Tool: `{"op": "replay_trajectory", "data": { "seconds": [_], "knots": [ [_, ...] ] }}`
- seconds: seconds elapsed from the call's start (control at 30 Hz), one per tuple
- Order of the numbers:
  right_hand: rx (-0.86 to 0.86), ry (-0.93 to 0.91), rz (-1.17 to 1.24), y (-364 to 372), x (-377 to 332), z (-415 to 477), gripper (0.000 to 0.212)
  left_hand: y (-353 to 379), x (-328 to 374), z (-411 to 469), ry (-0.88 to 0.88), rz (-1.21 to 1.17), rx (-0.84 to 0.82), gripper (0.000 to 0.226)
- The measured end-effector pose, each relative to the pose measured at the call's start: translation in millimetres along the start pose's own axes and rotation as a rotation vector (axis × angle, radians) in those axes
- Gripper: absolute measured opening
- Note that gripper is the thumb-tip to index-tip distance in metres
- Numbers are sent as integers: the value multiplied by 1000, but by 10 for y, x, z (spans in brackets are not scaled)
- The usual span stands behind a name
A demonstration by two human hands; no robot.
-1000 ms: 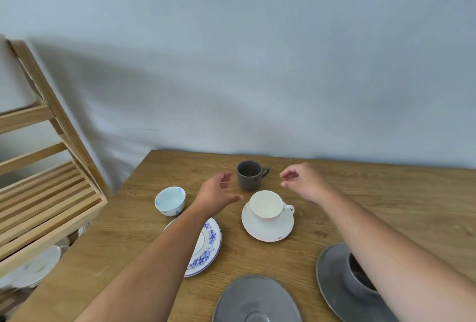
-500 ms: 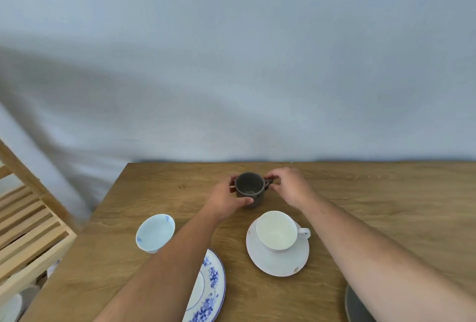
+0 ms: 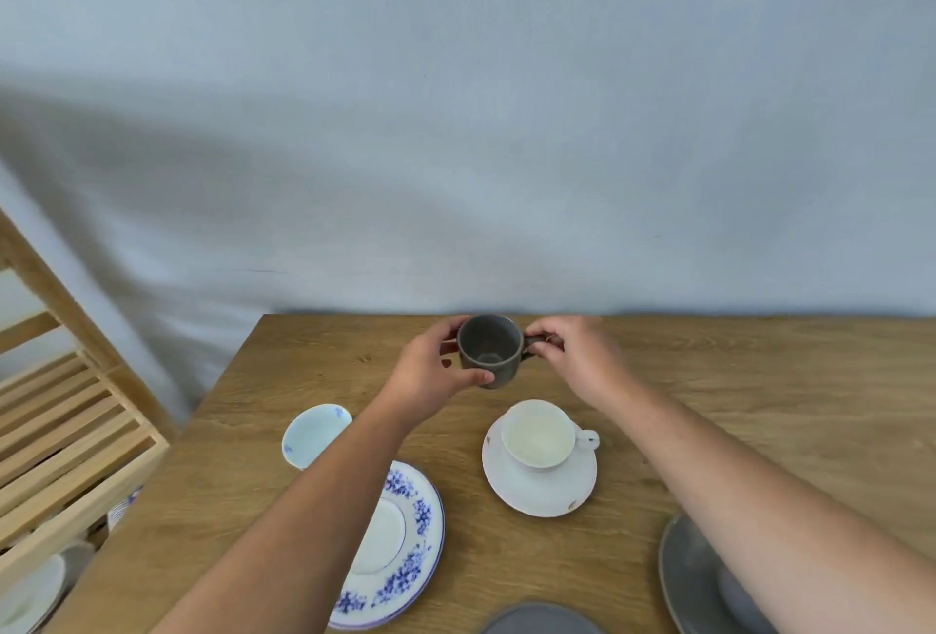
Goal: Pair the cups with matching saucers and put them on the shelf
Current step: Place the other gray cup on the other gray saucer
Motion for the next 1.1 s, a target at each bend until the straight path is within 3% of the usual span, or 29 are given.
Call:
{"op": "replay_trajectory", "data": {
  "seconds": [0.2,0.57,1.1],
  "knots": [
    [12,4,83,-239,-107,-756,18,68,187,-779,41,-107,-9,62],
    [-139,58,146,5,20,-2416,16,553,-327,-2264,-94,-142,-92,71],
    [-163,63,128,145,40,-2849,15,686,-527,-2630,-127,-123,-143,71]
  ]
}}
Point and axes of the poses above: each hand's wrist, its own z-axis towards the middle knuckle, its own y-axis out of the palm, x = y × z, the point moved 9 cm from there along z, towards the middle knuckle, and after that the axes turned 14 degrees about -z, right-handed, at the moved point
